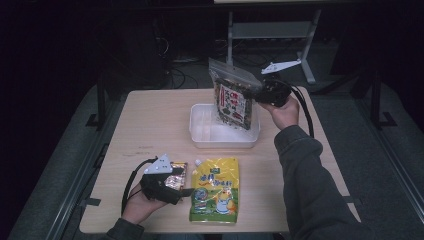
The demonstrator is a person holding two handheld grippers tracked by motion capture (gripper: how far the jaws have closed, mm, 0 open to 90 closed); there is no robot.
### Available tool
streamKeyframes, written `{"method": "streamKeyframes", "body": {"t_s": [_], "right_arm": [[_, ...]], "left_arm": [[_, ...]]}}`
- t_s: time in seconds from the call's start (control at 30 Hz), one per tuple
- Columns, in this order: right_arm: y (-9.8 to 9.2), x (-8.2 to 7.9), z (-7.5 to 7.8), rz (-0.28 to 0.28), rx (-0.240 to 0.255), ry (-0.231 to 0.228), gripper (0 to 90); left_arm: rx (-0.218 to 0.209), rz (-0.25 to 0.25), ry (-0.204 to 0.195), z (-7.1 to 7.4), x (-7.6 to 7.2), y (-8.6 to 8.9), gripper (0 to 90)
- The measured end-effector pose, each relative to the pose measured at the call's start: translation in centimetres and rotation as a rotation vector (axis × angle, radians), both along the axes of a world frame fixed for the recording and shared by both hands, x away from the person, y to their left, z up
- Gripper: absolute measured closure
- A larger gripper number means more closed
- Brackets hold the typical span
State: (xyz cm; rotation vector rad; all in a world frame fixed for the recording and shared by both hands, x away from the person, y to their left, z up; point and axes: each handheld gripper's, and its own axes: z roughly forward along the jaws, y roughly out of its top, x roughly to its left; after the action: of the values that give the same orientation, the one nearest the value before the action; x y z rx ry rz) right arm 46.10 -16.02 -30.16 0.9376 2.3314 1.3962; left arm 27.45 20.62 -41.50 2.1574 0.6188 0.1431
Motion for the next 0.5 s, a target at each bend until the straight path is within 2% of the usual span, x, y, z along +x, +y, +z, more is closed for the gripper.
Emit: {"method": "streamKeyframes", "body": {"t_s": [0.17,0.4,0.5], "right_arm": [[-0.3,0.2,-0.6,0.002,0.016,0.012,77.2],[-0.3,0.6,-1.6,0.007,0.004,0.031,77.0],[-0.6,0.8,-2.0,0.004,0.026,0.036,76.9]], "left_arm": [[0.000,0.005,-0.001,0.0,0.0,0.1,19.4],[0.001,0.002,0.004,-0.2,0.1,0.1,19.4],[0.000,0.002,0.004,-0.2,0.1,0.2,19.5]]}}
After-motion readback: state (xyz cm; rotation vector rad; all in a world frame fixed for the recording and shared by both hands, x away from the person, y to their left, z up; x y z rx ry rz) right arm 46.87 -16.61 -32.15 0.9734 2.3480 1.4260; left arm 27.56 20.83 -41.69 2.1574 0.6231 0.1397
